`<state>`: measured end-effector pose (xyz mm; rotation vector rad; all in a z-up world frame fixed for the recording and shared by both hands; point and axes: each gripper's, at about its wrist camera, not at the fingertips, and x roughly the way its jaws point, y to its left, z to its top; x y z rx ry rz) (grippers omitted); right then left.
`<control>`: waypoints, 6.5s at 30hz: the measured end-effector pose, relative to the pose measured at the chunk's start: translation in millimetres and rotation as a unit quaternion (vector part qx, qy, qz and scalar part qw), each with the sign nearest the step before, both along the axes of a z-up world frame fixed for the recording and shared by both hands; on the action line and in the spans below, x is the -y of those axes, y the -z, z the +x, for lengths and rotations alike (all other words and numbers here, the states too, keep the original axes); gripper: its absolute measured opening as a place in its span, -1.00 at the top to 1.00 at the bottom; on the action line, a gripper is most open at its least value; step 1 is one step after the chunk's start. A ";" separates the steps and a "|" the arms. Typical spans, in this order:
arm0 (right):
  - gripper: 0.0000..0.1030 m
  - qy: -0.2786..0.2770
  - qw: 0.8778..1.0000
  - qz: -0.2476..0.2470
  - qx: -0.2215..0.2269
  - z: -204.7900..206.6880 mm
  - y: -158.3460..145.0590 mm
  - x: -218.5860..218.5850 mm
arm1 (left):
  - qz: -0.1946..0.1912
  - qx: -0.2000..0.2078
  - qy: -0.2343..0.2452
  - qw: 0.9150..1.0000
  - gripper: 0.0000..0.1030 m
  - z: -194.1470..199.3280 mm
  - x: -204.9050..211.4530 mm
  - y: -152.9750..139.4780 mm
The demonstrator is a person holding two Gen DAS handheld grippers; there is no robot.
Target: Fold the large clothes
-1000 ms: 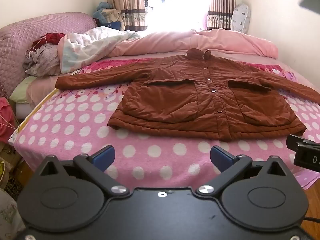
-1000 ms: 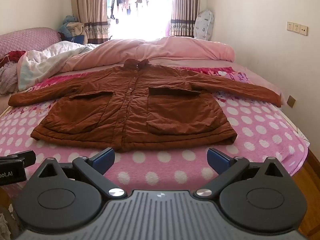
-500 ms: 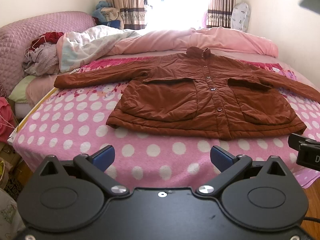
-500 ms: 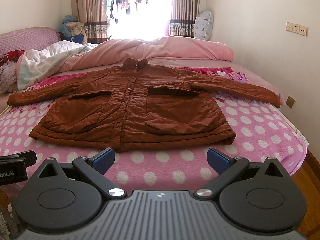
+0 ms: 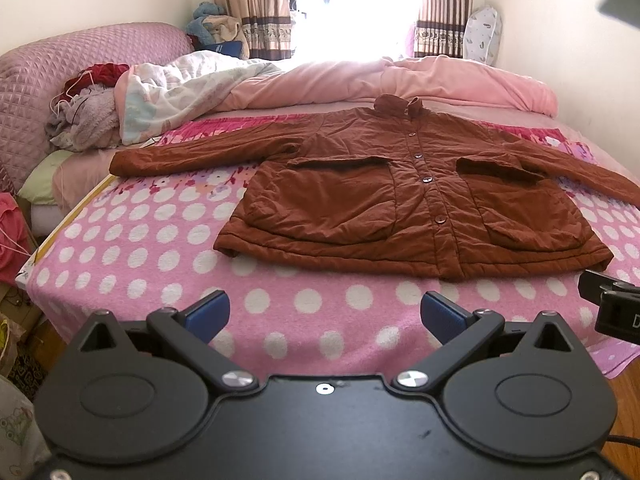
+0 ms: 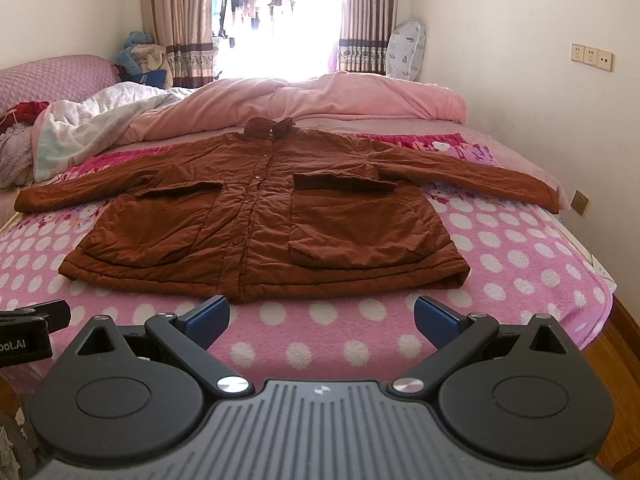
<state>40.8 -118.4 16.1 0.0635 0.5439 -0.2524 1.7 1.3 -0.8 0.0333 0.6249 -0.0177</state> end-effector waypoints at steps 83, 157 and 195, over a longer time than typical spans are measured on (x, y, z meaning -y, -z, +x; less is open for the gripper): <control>-1.00 -0.053 0.998 0.016 0.020 276.4 -17.9 22.3 | -0.273 0.100 -0.226 0.930 -0.94 315.5 -331.3 37.5; 0.79 -0.094 0.941 0.326 0.015 443.6 38.7 107.7 | -0.273 0.068 0.057 0.958 -0.54 429.1 -123.2 12.5; 0.33 -0.072 0.956 0.285 -0.001 440.2 78.0 129.2 | -0.160 -0.019 0.064 0.985 -0.56 487.5 -68.7 48.1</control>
